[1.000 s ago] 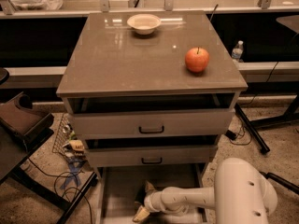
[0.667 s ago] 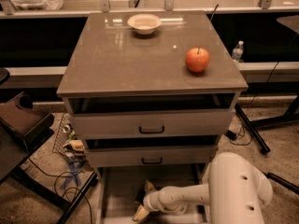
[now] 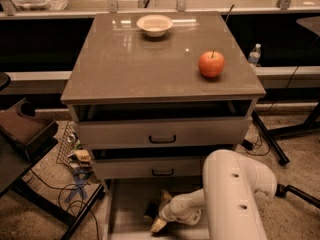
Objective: Pick sponge from bottom drawer and place on counter
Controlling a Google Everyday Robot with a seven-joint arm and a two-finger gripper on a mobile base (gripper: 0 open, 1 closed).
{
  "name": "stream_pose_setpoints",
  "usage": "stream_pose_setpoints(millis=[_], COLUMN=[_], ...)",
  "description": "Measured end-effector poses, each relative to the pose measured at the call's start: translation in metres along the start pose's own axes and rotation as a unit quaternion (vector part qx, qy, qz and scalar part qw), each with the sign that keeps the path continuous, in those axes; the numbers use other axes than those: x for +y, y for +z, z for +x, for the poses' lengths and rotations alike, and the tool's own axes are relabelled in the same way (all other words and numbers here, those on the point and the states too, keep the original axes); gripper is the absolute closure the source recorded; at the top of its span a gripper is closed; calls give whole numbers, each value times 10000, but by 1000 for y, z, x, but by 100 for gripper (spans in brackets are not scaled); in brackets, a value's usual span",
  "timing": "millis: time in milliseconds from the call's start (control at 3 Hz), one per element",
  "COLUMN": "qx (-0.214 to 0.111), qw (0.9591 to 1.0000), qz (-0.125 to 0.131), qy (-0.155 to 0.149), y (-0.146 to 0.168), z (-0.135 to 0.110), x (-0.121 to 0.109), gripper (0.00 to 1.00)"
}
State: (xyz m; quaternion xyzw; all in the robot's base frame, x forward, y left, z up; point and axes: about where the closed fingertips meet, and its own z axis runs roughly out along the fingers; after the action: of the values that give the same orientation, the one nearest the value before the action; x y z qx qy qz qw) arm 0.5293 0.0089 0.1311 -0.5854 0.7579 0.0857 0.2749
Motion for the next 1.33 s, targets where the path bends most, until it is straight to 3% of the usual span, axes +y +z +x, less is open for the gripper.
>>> stream_pose_setpoints(millis=[333, 667, 1000, 1333], qx=[-13, -199, -315, -348], qw=[10000, 9995, 9975, 9965], qz=[-17, -254, -610, -742], qy=[5, 74, 162, 182], y=[0, 6, 15, 18], z=[0, -2, 3, 3], x=[1, 10, 31, 39], gripper=[0, 0, 16, 39])
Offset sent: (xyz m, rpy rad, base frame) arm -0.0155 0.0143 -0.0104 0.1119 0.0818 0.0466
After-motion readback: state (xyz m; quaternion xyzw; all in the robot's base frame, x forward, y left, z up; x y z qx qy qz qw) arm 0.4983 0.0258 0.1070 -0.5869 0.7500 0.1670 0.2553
